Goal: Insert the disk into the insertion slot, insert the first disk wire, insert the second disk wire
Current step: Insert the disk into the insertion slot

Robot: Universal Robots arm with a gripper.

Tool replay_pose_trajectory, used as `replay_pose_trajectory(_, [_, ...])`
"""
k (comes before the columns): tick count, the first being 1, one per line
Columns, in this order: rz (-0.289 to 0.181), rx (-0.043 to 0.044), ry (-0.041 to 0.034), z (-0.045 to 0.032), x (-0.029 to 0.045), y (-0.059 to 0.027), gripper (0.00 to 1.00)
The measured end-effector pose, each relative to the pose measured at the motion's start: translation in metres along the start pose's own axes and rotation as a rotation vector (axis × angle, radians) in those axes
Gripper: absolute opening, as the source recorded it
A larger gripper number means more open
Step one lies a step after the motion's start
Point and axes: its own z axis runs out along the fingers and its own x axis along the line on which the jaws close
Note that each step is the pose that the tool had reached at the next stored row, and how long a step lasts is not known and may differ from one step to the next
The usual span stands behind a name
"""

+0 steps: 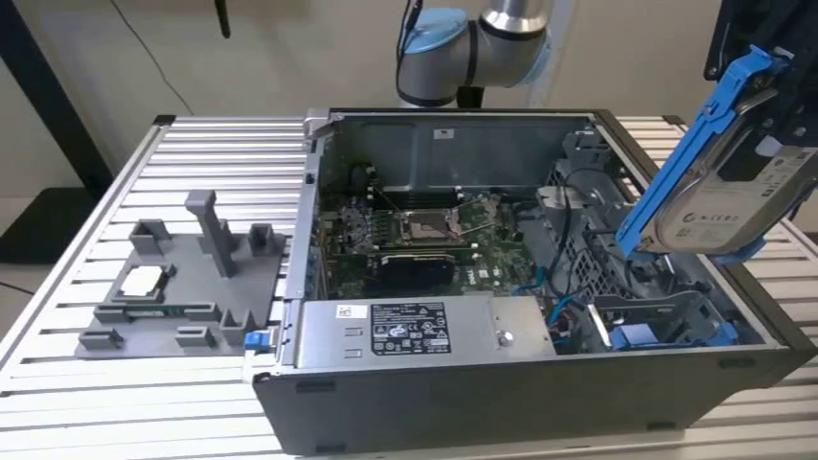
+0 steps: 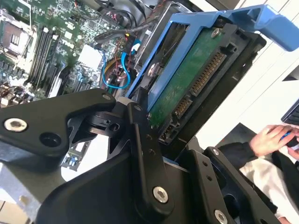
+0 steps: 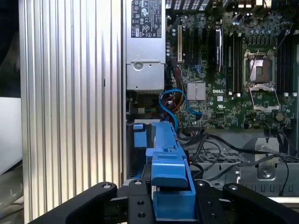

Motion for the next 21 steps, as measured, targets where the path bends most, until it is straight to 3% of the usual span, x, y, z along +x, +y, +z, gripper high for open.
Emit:
replay_pose_trajectory(9, [0.0,0.0,-0.0003,0.0016,-0.0001,-0.0001,0.33])
replay_pose_trajectory(21, [0.0,0.0024,-0.0061,0.0183,0.0001,-0.0008,0.33])
